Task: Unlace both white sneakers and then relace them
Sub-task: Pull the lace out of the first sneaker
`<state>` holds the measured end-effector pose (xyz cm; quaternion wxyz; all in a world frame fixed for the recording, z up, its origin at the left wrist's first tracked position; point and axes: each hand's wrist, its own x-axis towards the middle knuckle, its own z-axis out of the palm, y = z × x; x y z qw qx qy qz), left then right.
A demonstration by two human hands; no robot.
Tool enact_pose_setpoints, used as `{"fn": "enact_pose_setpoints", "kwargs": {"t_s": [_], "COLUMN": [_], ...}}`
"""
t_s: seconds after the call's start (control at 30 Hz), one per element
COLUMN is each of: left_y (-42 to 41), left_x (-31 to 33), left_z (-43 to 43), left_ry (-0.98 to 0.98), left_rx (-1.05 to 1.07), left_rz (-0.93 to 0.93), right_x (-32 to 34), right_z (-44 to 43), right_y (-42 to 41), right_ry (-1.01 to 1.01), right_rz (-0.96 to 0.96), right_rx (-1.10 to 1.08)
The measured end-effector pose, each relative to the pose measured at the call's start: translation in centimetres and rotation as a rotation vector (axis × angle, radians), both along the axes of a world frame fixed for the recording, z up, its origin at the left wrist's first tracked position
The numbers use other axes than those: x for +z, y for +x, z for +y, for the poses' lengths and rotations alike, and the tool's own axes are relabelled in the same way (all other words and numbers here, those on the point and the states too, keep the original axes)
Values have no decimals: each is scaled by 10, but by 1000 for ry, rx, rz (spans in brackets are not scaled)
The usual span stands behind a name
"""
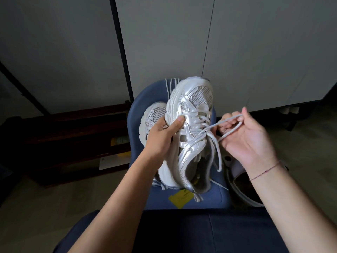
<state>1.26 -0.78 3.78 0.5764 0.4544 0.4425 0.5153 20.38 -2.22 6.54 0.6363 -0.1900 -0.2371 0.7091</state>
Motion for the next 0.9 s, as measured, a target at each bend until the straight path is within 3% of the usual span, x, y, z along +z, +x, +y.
{"fn": "enact_pose_setpoints", "kwargs": {"t_s": [0.13,0.2,0.3,0.37,0.43,0.57,0.77,0.9], "left_y": [0,-1,-3,-4,-4,-3,-4,-2], "left_x": [0,2,5,6,7,7,8,7], "left_z": [-1,-2,-3,-3,-2,-4,-6,-7], "left_ry": [-18,-22,-19,-4,7,58,104,120], "left_rx": [4,-1,-18,-45,-60,-118,-129,-76], "left_rz": [-4,-31,-63,-91,-115,-126,-94,-57], "right_x": [-1,-1,-6,-10,-13,-11,-8,-10], "right_z": [3,7,12,9,3,-2,-5,-5], "right_y": [6,11,12,10,2,-10,-15,-21], "right_ry": [-95,-169,-172,-13,180,365,427,450], "right_rz": [-19,-117,-474,-878,-1062,-1073,-1154,-1332], "right_rx": [-71,-142,-386,-502,-447,-324,-384,-461]}}
